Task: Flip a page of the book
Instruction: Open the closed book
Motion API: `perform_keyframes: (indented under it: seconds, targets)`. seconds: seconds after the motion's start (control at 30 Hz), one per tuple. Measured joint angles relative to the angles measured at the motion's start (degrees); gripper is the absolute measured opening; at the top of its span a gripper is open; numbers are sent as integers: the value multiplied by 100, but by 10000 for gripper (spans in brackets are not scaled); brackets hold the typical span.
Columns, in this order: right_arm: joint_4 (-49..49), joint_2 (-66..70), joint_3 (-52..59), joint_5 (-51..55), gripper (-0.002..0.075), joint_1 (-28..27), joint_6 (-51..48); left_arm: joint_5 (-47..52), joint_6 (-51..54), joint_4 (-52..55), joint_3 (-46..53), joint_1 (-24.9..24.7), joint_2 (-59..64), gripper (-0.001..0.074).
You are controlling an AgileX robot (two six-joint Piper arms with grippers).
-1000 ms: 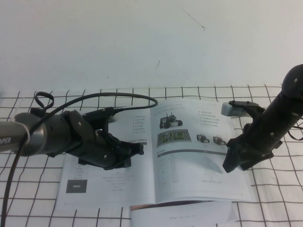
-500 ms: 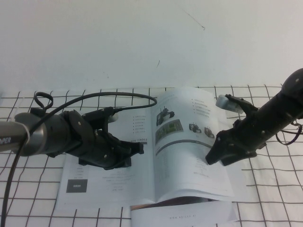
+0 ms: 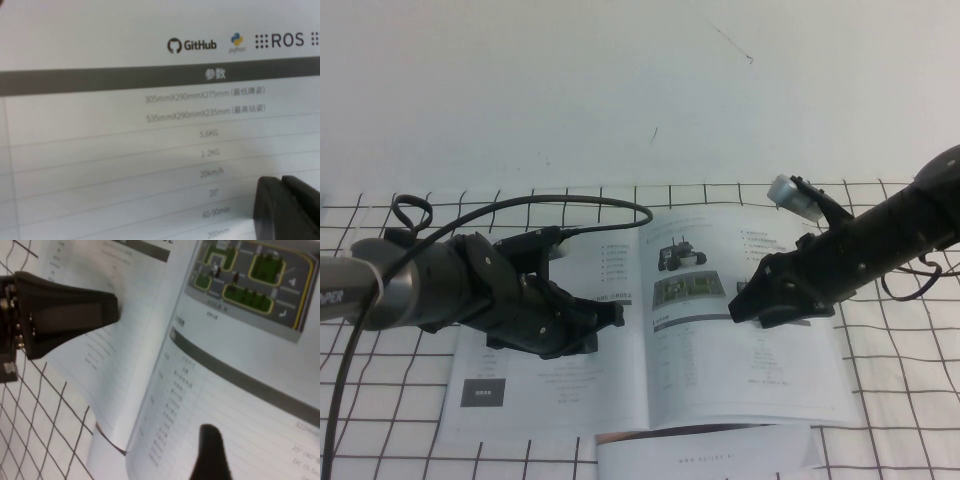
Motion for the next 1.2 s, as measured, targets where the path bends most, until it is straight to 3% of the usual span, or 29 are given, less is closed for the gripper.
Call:
perform_keyframes:
  seconds: [0.47, 0.93, 1.2]
  targets:
    - [-2661, -373, 0, -209, 470, -30, 1311, 23, 63, -12, 0, 0, 0, -3]
    - [-2577, -101, -35, -210, 470, -57, 1456, 23, 83, -12, 0, 0, 0, -3]
    - [-1458, 15, -35, -187, 470, -88, 881, 23, 83, -12, 0, 0, 0, -3]
